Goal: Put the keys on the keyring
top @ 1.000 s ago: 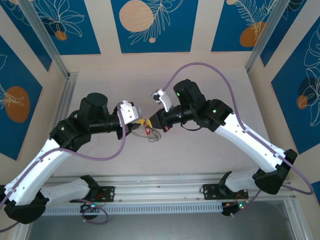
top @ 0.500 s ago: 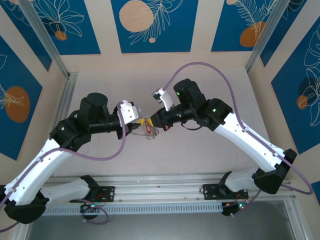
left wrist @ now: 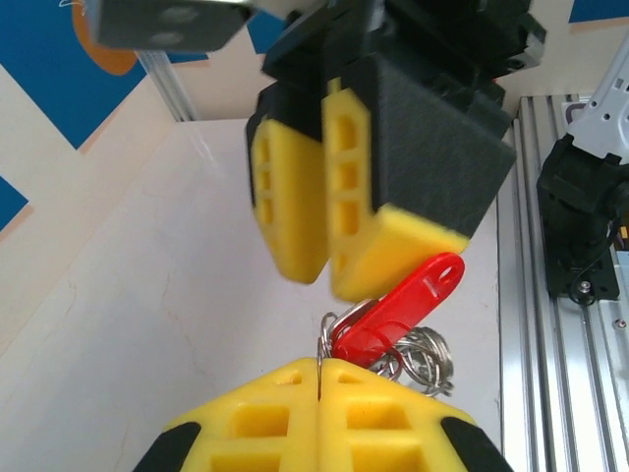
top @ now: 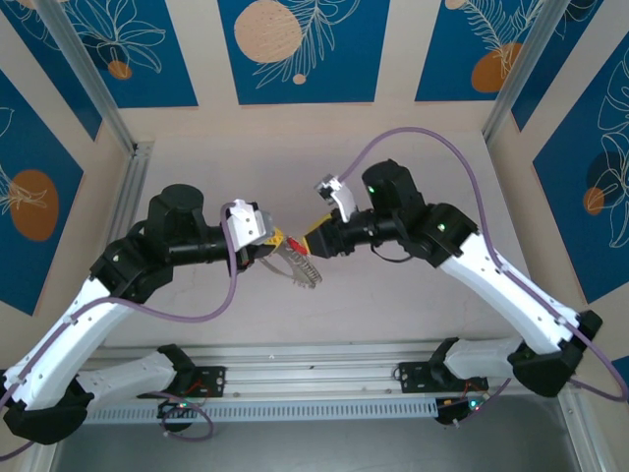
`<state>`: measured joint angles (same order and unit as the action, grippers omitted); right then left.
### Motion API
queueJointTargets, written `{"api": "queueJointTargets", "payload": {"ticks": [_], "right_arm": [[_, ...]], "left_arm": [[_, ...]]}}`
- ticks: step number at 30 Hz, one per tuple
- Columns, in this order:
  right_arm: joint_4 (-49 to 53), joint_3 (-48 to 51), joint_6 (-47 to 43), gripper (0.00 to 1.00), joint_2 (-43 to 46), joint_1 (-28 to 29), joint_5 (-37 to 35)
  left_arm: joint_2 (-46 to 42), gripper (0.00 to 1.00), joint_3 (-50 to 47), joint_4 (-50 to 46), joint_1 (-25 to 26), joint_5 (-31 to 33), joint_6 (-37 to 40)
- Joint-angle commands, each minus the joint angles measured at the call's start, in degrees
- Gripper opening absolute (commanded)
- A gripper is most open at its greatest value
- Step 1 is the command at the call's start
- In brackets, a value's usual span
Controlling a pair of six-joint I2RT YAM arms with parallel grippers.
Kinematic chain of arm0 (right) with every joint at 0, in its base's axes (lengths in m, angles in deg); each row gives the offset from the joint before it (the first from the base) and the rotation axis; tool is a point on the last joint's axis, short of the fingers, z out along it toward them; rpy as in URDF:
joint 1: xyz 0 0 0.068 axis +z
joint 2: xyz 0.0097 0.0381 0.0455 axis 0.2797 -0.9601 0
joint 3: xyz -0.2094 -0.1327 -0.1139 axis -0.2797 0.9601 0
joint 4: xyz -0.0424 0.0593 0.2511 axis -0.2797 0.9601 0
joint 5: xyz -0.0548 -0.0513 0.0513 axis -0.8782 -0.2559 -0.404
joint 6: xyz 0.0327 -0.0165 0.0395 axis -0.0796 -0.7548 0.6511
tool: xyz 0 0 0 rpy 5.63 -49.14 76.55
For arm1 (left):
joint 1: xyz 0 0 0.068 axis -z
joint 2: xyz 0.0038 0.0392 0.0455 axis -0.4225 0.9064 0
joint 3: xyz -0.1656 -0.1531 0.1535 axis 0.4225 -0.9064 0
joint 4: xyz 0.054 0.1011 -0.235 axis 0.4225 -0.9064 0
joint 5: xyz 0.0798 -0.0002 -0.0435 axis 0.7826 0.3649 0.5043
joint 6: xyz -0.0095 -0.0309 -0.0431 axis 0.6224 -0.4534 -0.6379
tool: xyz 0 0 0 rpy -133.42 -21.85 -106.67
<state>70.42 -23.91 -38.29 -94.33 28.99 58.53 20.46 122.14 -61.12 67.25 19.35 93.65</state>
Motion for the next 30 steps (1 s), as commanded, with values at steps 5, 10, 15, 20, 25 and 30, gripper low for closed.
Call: {"api": "queueJointTargets", "payload": {"ticks": [5, 10, 15, 20, 25, 30], "right_arm": [[-10.2, 6.3, -10.0, 0.46, 10.4, 0.7, 4.3], [-7.2, 0.9, -17.3, 0.48, 8.7, 0.8, 5.8], [-4.8, -1.9, -20.5, 0.49, 5.5, 1.0, 7.1], [-0.7, -2.6, -22.9, 0.48, 3.9, 1.2, 5.9], [-0.6, -2.0, -22.6, 0.49, 4.2, 1.2, 7.6], [0.9, -3.0, -22.4, 0.45, 3.0, 1.2, 1.7]], "left_arm": [[-1.6, 0.0, 1.3, 4.8, 0.5, -4.7, -2.8], [-1.2, 0.0, 3.2, 3.8, 0.5, -9.3, -4.8], [-1.4, 0.0, 4.7, 3.5, 0.5, -10.0, -5.9], [-1.6, 0.0, 5.0, 3.3, 0.5, -10.2, -6.4], [-1.6, 0.0, 5.0, 3.1, 0.5, -10.2, -6.4], [-1.6, 0.0, 5.3, 2.7, 0.5, -10.5, -6.2]]}}
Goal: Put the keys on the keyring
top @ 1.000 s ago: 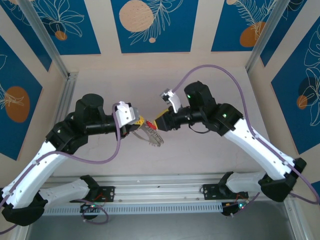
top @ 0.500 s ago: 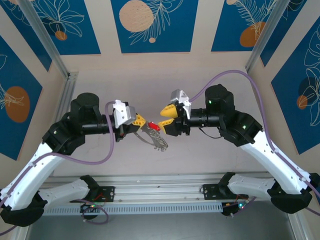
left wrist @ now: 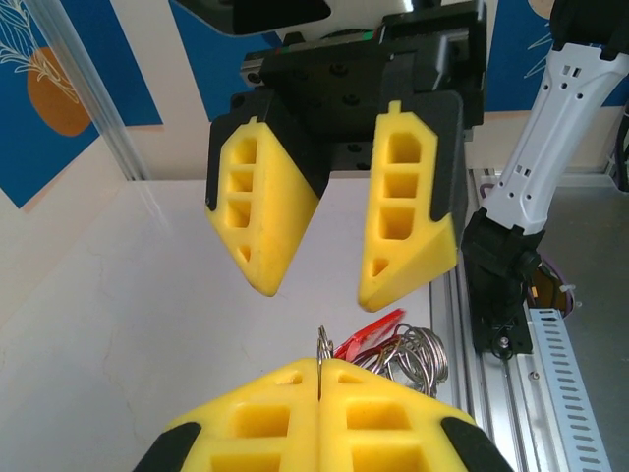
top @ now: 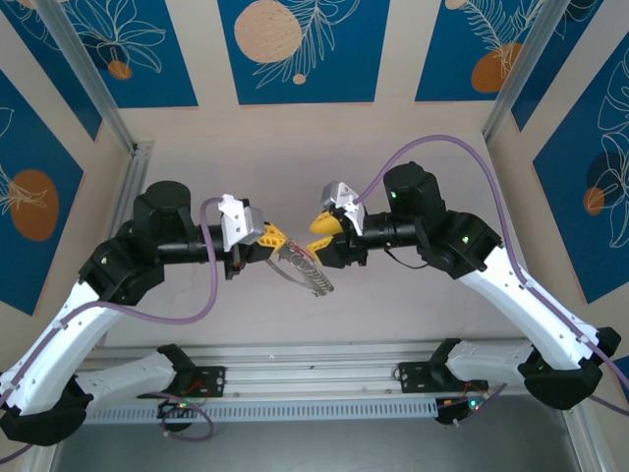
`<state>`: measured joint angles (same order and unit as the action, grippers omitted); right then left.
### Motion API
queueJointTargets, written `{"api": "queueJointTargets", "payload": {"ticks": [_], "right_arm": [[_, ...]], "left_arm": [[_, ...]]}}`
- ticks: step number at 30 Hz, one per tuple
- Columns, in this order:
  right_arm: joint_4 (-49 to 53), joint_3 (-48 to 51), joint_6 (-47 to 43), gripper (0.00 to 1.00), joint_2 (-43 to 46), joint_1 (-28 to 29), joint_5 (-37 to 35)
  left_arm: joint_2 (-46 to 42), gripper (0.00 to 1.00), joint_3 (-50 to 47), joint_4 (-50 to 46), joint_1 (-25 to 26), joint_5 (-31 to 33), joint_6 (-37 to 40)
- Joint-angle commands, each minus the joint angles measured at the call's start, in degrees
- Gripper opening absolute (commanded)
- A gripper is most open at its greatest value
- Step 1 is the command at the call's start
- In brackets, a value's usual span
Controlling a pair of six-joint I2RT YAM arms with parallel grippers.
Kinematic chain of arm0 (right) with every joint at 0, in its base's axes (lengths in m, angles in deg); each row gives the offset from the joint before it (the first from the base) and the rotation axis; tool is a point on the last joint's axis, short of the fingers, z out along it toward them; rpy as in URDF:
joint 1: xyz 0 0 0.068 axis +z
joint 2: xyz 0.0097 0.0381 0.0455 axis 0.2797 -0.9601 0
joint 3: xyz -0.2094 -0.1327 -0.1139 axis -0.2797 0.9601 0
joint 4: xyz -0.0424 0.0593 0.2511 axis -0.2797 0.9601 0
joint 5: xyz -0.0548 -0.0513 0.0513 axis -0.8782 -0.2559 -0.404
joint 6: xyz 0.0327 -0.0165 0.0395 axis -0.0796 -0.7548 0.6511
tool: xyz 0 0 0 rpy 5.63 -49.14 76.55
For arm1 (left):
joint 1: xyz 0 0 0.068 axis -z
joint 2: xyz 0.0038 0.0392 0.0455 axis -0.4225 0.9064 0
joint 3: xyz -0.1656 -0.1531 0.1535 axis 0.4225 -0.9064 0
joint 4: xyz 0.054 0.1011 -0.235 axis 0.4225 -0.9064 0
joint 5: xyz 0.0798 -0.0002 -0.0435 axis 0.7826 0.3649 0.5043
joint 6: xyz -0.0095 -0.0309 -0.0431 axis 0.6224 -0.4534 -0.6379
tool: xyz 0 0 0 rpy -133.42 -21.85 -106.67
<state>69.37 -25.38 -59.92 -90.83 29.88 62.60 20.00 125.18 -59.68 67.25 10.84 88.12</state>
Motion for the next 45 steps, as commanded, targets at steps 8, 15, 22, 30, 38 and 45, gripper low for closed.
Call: {"api": "queueJointTargets", "payload": {"ticks": [8, 15, 22, 30, 38, 45], "right_arm": [[-9.9, 4.8, -0.2, 0.42, 5.5, 1.0, 4.3], [-10.3, 1.6, -2.7, 0.36, 1.8, 1.4, 10.1], [-10.8, -0.2, -3.8, 0.32, -0.5, 2.2, 15.2], [-10.4, -0.4, -5.0, 0.21, -1.2, 3.4, 16.3], [-12.2, -1.0, -5.1, 0.13, -3.1, 3.7, 16.6], [-13.4, 0.0, -6.6, 0.0, -2.0, 4.1, 14.2]], "left_arm": [[-1.6, 0.0, 1.9, 2.0, 0.5, -3.5, -1.6], [-2.0, 0.0, 2.4, 3.3, 0.5, -7.4, -3.5], [-2.2, 0.0, 1.5, 4.5, 0.5, -8.9, -4.4], [-2.3, 0.0, 1.0, 6.0, 0.5, -9.1, -4.8], [-3.0, 0.0, 0.0, 7.8, 0.5, -10.0, -6.2], [-3.5, 0.0, -1.4, 9.6, 0.5, -9.2, -6.8]]}}
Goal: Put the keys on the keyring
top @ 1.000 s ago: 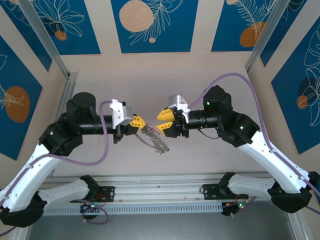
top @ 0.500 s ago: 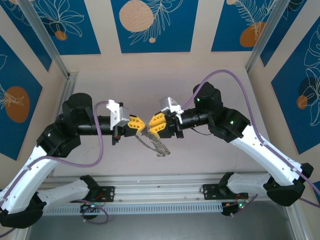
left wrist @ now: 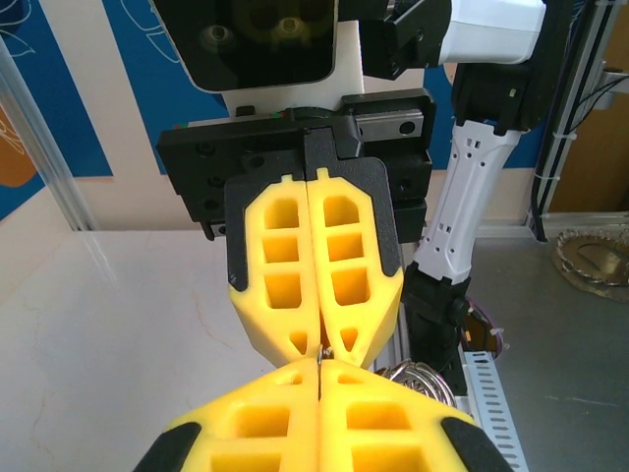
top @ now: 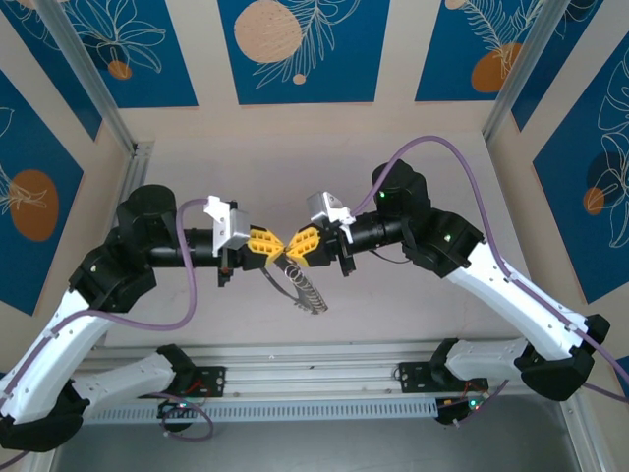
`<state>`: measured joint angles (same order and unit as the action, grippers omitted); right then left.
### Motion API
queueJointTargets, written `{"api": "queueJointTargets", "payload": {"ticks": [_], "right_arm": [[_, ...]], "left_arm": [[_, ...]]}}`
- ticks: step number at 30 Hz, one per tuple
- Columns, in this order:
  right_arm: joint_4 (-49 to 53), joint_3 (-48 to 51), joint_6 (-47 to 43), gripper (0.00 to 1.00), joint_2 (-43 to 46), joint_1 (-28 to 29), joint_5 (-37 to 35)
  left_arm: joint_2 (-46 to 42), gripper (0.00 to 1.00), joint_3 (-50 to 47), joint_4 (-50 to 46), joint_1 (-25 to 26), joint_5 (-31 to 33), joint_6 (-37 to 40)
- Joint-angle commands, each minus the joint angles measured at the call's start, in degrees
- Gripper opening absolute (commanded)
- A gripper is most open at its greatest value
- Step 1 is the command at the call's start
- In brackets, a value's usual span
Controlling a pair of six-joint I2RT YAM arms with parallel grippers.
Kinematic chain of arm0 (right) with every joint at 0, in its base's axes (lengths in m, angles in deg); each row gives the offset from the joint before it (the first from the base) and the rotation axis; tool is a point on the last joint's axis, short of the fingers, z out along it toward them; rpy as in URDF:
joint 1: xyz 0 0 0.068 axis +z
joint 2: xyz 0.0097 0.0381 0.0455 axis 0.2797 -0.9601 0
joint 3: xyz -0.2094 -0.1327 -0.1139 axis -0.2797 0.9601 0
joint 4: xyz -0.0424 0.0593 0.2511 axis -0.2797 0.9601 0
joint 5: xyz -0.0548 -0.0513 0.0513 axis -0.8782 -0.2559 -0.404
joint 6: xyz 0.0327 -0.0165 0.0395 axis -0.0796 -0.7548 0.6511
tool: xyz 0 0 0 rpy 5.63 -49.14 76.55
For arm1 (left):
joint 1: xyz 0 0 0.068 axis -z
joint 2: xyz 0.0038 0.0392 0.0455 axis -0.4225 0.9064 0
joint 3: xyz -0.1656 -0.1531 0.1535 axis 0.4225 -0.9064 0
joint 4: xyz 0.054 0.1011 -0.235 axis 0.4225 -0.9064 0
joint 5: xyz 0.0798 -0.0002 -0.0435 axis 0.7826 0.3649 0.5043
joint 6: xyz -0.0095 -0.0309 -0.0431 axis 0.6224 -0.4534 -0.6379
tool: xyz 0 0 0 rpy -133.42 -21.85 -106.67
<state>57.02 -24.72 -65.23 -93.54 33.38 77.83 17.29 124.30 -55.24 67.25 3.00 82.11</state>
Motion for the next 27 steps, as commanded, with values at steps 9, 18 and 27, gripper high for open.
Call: {"api": "queueJointTargets", "payload": {"ticks": [9, 18, 27], "right_arm": [[10.4, -8.5, -7.2, 0.0, 0.4, 0.7, -8.2], [27.6, -20.4, -13.2, 0.0, -7.6, 4.6, -26.2], [35.1, -28.1, -14.2, 0.0, -12.5, 7.3, -32.2]], "left_arm": [[0.6, 0.14, 0.7, -0.3, 0.5, 5.5, 2.5], [2.3, 0.51, 4.6, -6.6, 0.5, 11.9, 7.8], [4.8, 0.41, 7.1, -9.9, 0.5, 11.9, 10.2]]}}
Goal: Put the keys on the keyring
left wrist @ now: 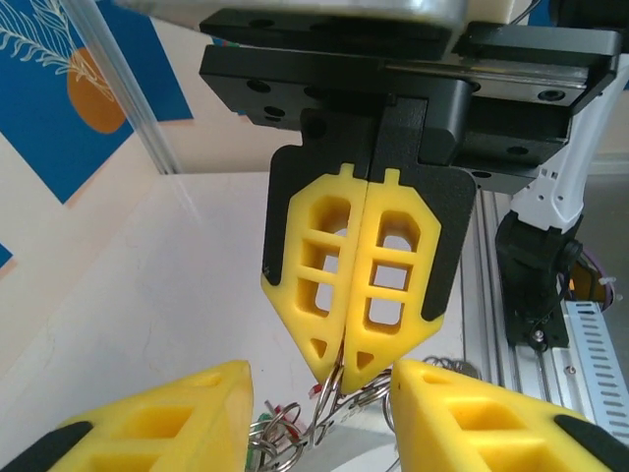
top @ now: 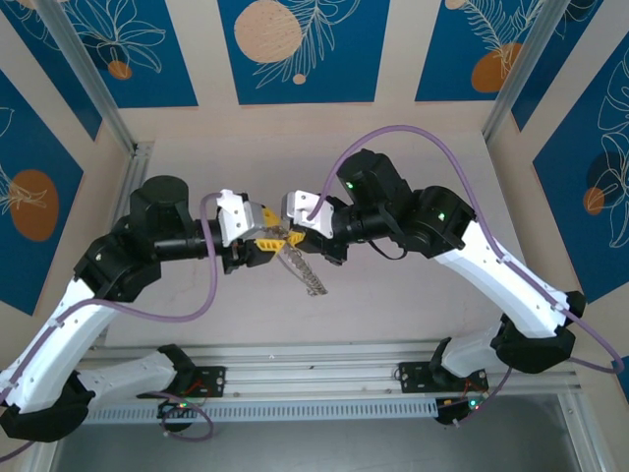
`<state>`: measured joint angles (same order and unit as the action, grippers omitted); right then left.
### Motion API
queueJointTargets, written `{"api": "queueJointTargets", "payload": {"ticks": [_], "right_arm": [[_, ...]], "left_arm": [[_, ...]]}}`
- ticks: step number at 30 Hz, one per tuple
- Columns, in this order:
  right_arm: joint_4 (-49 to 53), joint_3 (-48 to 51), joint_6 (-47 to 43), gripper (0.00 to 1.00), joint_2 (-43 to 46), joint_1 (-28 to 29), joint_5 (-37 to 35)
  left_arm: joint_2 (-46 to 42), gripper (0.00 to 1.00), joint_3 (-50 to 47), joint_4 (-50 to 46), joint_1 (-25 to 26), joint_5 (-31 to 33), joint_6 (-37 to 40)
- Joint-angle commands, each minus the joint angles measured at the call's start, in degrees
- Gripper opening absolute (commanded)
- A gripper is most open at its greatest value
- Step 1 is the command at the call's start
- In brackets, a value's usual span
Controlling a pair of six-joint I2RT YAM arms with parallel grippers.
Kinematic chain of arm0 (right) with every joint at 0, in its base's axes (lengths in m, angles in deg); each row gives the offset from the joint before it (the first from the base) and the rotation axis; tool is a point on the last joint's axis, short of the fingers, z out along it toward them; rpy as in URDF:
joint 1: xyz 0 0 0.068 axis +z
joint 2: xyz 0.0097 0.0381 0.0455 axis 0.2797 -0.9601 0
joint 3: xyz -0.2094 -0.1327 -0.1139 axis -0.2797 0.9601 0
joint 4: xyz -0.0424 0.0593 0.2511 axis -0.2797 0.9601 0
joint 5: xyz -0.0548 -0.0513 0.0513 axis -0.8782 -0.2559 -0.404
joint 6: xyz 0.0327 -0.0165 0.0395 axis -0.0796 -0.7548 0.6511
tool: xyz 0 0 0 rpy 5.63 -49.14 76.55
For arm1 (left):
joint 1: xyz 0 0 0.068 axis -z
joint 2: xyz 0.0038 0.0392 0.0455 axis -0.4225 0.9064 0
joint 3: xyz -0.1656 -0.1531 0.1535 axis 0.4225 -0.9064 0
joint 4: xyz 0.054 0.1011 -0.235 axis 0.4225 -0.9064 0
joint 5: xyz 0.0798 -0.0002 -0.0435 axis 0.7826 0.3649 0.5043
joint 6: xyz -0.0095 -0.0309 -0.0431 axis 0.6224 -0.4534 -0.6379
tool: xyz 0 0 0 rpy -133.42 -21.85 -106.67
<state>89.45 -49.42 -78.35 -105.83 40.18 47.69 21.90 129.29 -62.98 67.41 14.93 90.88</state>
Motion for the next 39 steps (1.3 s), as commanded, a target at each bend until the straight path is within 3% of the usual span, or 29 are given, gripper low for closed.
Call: {"api": "queueJointTargets", "payload": {"ticks": [1, 5, 21, 28, 39], "right_arm": [[3.0, -4.0, -1.0, 0.0, -0.4, 0.5, -1.8], [3.1, -5.1, -0.8, 0.0, -0.3, 0.5, -0.1], [5.8, -7.4, -1.2, 0.0, -2.7, 0.8, 1.6], [5.2, -7.7, -1.3, 0.0, -2.7, 0.7, 2.7], [3.5, -6.5, -1.6, 0.0, -0.7, 0.2, 5.8]], "left_arm": [[0.4, 0.41, 2.1, -2.3, 0.4, -0.1, 1.5], [0.8, 0.33, 1.9, -2.6, 0.4, -0.5, 1.7], [1.8, 0.3, 0.9, 0.3, 0.5, -4.6, -0.3], [2.7, 0.17, 0.8, 0.3, 0.5, -5.2, -0.2], [2.8, 0.18, 1.1, -1.2, 0.5, -4.4, 0.6]]}}
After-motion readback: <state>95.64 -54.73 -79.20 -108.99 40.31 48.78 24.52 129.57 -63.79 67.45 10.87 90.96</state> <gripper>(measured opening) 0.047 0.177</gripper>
